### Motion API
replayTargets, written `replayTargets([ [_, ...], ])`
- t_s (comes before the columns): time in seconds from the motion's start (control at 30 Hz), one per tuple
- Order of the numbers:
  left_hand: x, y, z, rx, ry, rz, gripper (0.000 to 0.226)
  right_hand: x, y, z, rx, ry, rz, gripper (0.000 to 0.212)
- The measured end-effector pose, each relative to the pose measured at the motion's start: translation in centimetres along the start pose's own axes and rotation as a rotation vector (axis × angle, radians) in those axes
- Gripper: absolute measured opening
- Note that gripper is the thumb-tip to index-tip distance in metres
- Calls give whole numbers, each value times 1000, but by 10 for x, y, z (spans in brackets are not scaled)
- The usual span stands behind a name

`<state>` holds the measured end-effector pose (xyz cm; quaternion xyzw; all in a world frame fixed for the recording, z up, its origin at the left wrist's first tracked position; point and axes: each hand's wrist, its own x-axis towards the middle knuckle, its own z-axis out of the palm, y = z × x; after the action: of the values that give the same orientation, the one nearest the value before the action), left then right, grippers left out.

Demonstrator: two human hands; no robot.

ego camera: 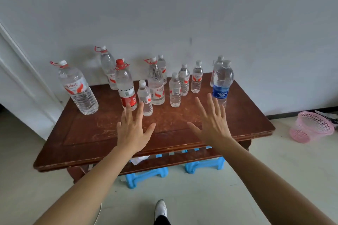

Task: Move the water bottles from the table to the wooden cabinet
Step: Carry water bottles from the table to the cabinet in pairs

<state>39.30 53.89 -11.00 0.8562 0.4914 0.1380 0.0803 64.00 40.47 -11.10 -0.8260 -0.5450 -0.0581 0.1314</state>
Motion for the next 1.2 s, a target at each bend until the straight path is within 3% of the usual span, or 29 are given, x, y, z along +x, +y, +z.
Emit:
replayTargets([
  [0.23,155,-37,90,-449,-66,-215,107,146,-1,93,284,-180,144,105],
  [0.43,217,-41,147,-639,162,-202,106,215,-2,155,481,-196,117,120],
  [0.6,232,-33,181,-655,344,-267,100,233,8,195,589,-144,110,123],
  [0.8,225,-27,183,-610,400,-317,99,258,9,220,757,-72,180,109],
  [0.9,221,-16,178,-585,413,-379,96,276,21,215,795,-131,111,91],
  [1.0,216,1,173,-552,432,-483,95,279,36,207,760,-202,-19,88],
  [1.07,207,13,168,-496,400,-519,95,273,45,200,721,-240,-90,87],
  [1.2,172,32,149,-235,178,-542,96,262,58,190,611,-297,-240,97],
])
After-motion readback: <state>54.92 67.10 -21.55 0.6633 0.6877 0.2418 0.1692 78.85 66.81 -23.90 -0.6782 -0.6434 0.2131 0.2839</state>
